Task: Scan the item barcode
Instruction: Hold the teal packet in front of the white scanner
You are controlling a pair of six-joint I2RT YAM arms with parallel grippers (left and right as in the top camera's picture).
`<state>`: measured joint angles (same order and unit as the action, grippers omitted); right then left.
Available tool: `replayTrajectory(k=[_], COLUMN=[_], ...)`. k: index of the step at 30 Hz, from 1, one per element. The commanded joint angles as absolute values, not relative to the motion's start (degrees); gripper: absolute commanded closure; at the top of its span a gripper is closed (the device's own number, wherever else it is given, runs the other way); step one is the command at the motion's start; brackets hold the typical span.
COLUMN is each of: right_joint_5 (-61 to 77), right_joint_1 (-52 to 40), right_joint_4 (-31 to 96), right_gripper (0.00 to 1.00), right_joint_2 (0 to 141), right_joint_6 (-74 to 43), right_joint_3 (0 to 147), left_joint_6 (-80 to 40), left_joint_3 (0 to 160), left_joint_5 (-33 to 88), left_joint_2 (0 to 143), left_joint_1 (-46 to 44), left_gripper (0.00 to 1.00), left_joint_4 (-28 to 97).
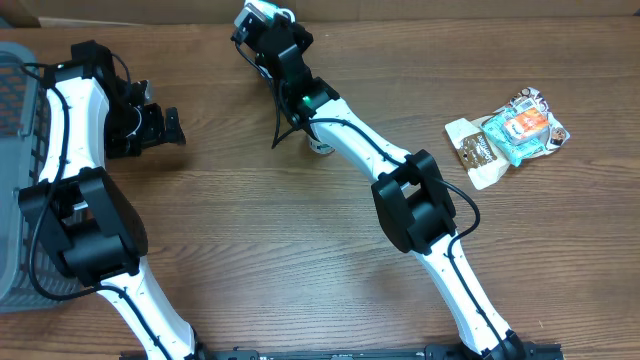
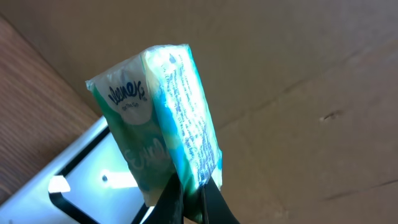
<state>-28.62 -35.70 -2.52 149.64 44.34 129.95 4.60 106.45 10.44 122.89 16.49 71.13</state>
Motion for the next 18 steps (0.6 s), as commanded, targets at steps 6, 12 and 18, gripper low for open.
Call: replayTrajectory(k=[6, 12, 18], right_joint_5=[-29.52, -29.52, -29.63], right_joint_1=[-34.63, -34.33, -34.33], right_joint_4=[0.01, 3.29, 0.51], right_gripper=[0.96, 0.96, 0.96], right_joint_2=[149.56, 149.56, 149.56], right_joint_6=[45.45, 45.25, 45.28], right_joint_3=[130.08, 129.62, 129.64], left_joint_6=[4.71, 4.71, 4.71], left_joint_3=[106.98, 106.98, 106.98], left_joint_5=[10.48, 10.46, 10.46], left_joint_2=[122.13, 122.13, 122.13], left_joint_1=[16.43, 16.43, 16.43], left_gripper=[0.01, 0.00, 0.00], left_joint_4=[71.11, 71.11, 71.11])
